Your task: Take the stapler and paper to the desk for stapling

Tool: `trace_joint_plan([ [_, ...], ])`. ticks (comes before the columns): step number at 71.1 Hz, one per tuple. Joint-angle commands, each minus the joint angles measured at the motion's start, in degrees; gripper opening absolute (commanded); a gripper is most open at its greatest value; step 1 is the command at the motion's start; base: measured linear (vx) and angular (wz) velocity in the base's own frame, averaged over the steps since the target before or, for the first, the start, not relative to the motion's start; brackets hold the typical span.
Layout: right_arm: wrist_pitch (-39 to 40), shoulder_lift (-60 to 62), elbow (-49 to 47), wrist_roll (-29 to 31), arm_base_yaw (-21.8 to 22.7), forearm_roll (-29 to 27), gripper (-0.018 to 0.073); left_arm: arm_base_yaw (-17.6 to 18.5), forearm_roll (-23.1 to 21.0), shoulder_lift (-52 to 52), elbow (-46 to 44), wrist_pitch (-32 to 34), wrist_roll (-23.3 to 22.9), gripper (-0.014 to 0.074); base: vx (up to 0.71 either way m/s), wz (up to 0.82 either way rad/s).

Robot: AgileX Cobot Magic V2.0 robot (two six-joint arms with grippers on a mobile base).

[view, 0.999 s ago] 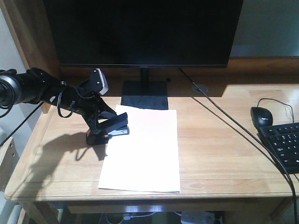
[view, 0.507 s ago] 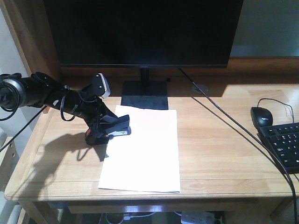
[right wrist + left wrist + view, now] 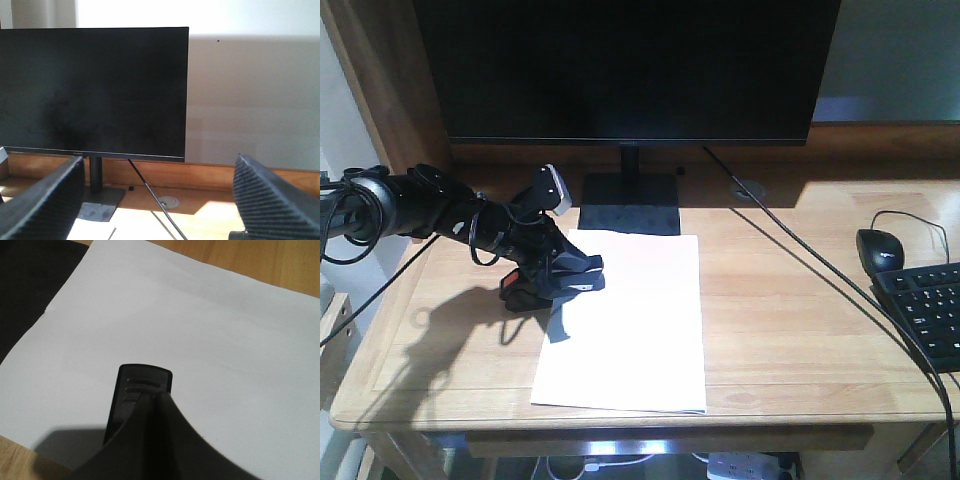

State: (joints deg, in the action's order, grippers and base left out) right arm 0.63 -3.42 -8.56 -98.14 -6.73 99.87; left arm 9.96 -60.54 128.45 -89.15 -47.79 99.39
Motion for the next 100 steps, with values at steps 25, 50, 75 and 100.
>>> trace_joint_plan([
  [25,-1.2,-0.5,-1.6,0.4,0.2,3.3,0.058,0.4,1.5,-0.9,-0.8,-0.6,-1.2,-0.0006,0.0,0.0],
  [50,-1.2,-0.5,-1.6,0.4,0.2,3.3,0.058,0.4,1.8,-0.9,-0.8,0.5,-2.5,-0.0006,0.0,0.0],
  [75,-1.2,-0.5,-1.6,0.4,0.2,3.3,0.058,0.4,8.7,-0.9,-0.8,0.6,-6.1,-0.0006,0.0,0.0],
  [100,-1.2,-0.5,-1.6,0.4,0.2,3.3,0.058,0.4,8.5,-0.9,-0.8,0.8,-6.9,-0.0006,0.0,0.0],
])
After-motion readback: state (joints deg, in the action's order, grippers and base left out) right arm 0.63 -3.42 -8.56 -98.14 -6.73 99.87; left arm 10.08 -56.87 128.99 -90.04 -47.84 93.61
